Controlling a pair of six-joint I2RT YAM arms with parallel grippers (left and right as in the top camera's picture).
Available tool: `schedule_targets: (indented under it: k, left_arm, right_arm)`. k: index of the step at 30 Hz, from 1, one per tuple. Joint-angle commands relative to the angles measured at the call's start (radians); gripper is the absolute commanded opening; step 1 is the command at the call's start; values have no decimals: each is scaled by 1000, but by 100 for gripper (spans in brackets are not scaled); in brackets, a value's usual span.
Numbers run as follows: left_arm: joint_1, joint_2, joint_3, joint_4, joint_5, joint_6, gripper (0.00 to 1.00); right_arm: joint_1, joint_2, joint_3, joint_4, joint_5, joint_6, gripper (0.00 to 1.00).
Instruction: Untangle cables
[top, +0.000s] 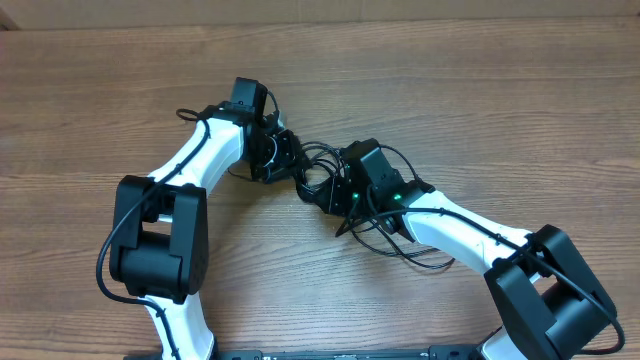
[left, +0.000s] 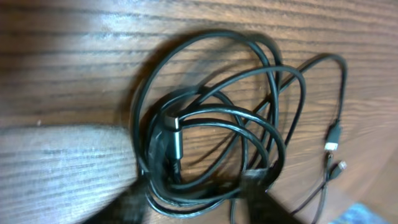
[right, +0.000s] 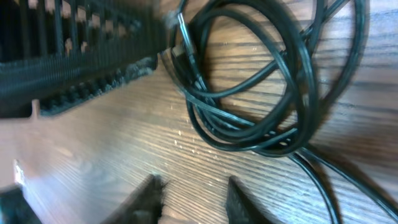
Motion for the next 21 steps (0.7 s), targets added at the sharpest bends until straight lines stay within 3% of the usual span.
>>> schedule_targets:
  k: [1,10,14,21]
  left_arm:
    - [-10,16,15,5,-80,18,70]
    - [79,17,48,-41,-104,39,74]
    - [108,17,48,-48,-137,28,88]
    - [160,17,48,-63,-176,3,94]
  right_arm:
    - [12,3,18,3,11,0,9]
    - [13,-13,20,52,-22,-88,9]
    - [13,-13,26,60,-4,-148,9]
    - [14,-13,245,-250,20,-291,12]
